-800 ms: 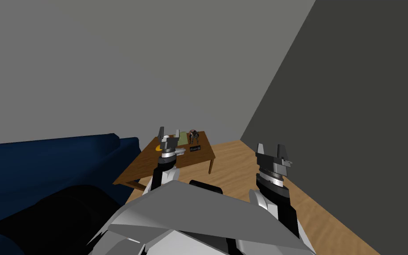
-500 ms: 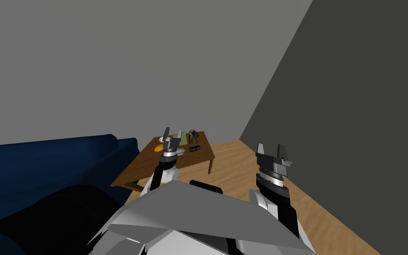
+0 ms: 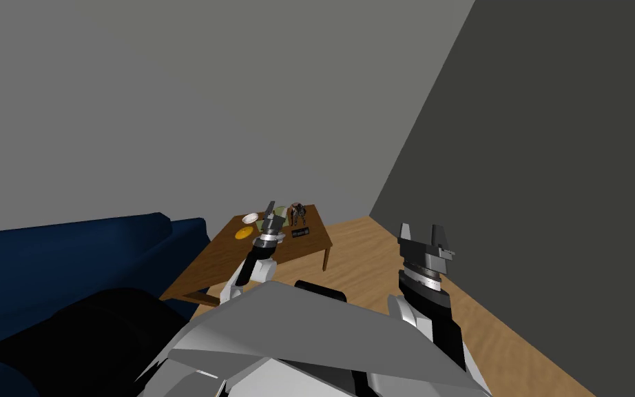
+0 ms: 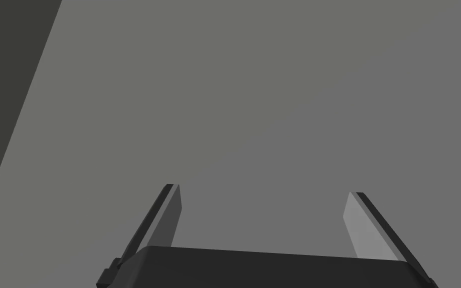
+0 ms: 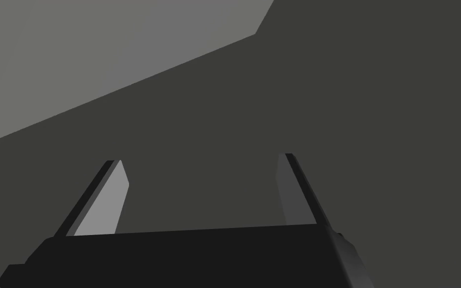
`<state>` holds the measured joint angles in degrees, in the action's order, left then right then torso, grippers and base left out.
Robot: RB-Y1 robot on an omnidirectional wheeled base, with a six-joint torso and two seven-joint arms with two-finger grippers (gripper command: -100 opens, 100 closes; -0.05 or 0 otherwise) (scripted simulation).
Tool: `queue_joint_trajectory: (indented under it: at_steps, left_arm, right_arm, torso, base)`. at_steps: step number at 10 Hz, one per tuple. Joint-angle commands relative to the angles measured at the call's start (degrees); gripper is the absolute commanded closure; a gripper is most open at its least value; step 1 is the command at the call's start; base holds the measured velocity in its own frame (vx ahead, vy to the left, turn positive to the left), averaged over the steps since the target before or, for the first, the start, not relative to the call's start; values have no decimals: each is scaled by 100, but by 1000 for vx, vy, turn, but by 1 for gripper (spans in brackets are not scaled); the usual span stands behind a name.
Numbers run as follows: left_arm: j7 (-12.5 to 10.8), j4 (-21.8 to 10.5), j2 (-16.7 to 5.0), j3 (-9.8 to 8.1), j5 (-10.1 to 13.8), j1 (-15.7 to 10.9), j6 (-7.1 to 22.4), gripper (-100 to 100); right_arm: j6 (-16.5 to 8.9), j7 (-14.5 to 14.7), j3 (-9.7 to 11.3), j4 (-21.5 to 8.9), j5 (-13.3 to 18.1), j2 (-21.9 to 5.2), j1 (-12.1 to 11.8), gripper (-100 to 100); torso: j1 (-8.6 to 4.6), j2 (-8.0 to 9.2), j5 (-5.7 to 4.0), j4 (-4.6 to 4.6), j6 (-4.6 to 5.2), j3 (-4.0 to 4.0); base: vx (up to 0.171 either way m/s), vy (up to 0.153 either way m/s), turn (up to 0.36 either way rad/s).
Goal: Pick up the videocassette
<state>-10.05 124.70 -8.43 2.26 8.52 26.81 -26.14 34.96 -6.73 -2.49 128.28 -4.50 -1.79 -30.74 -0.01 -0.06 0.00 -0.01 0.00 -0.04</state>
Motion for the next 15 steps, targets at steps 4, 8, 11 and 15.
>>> queue_joint_trajectory:
  at_steps: [4, 8, 11, 15]
  left_arm:
    - [-125, -561, -288, -132, 223, -364, 727, -100]
    - [-211, -984, -436, -210, 379, -604, 1240, -100]
    - [-258, -1196, -508, -252, 463, -731, 1641, -100]
    - [-356, -1646, -653, -339, 639, -999, 2259, -100]
  right_arm:
    - [0, 0, 0, 0, 0, 0, 0, 0]
    - [0, 0, 0, 0, 0, 0, 0, 0]
    - [0, 0, 0, 0, 0, 0, 0, 0]
    - [0, 0, 0, 0, 0, 0, 0, 0]
  torso:
    - [-1, 2, 0, 0, 1, 1]
    - [-1, 4, -1, 1, -1, 2]
    - [-3, 4, -1, 1, 0, 2]
    - [-3, 4, -1, 1, 0, 2]
  base:
    - [7, -7, -74]
    - [4, -7, -67]
    - [3, -8, -66]
    - [3, -9, -75]
